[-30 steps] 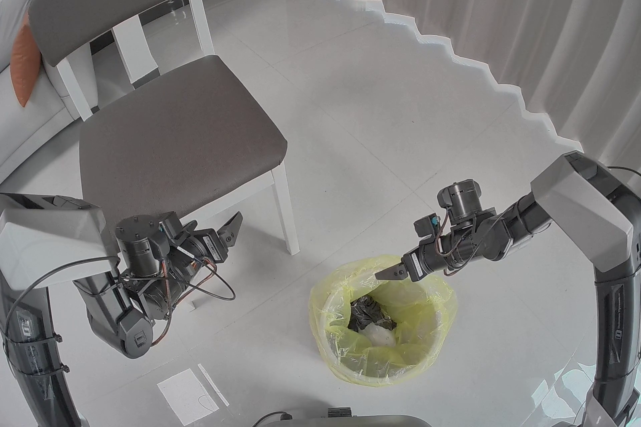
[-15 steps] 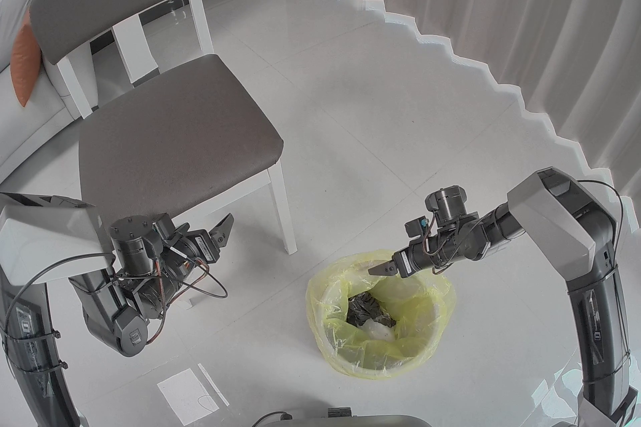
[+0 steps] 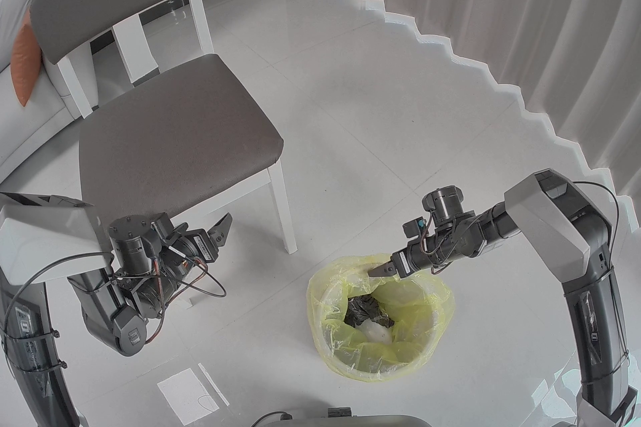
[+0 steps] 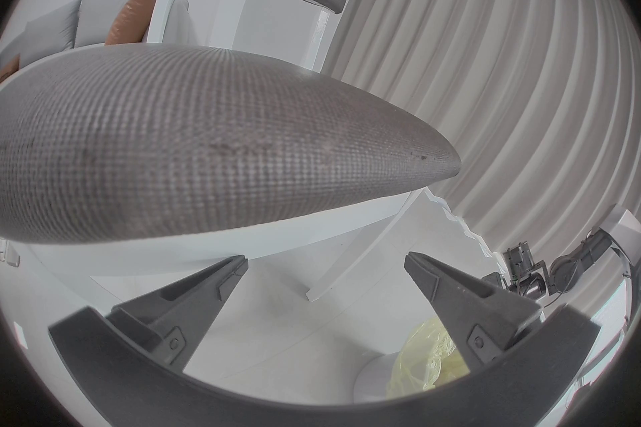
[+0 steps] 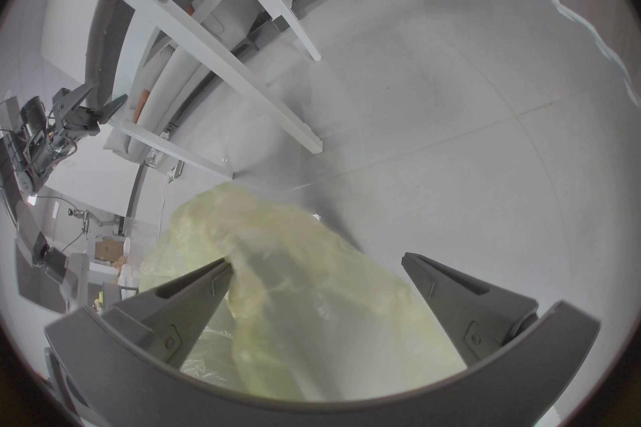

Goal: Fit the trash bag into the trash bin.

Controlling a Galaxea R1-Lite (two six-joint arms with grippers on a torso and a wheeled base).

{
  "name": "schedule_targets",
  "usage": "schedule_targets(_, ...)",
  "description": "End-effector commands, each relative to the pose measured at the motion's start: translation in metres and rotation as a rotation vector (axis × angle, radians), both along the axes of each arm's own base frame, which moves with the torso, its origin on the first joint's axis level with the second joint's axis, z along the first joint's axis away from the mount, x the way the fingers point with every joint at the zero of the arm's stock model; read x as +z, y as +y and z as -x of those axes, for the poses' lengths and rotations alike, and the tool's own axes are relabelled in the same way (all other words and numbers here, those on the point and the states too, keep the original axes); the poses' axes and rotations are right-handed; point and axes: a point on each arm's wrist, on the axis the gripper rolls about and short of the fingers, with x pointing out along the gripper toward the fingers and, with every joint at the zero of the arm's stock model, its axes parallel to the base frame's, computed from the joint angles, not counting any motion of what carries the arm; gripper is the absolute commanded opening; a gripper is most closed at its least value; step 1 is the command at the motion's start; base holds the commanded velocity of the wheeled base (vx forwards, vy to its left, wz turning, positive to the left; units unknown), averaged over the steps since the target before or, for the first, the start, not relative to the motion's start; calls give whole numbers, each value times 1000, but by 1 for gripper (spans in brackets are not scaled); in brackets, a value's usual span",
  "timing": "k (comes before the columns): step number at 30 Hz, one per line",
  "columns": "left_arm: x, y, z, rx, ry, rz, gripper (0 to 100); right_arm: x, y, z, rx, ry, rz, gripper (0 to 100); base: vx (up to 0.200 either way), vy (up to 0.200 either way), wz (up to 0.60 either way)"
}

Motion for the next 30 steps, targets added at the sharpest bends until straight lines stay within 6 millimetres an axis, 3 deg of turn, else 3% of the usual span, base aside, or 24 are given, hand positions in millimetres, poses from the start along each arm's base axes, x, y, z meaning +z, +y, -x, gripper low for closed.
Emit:
schedule_targets(1,6,-1,1,1,-31,7,100,24,3,5,11,-34,-9,100,0,0,0)
schedule_targets(5,9,1,4,0,-35,10,100,41,1,10,17,-60,-11,100,0,0,0)
schedule_targets(13,17,1,8,0,-51,14,100,39,-8,4,2,-71,-8,100,0,0,0)
schedule_targets(30,12,-1,5,-7,-42,12,100,1,-6,-14,3,-43,5,100,0,0,0)
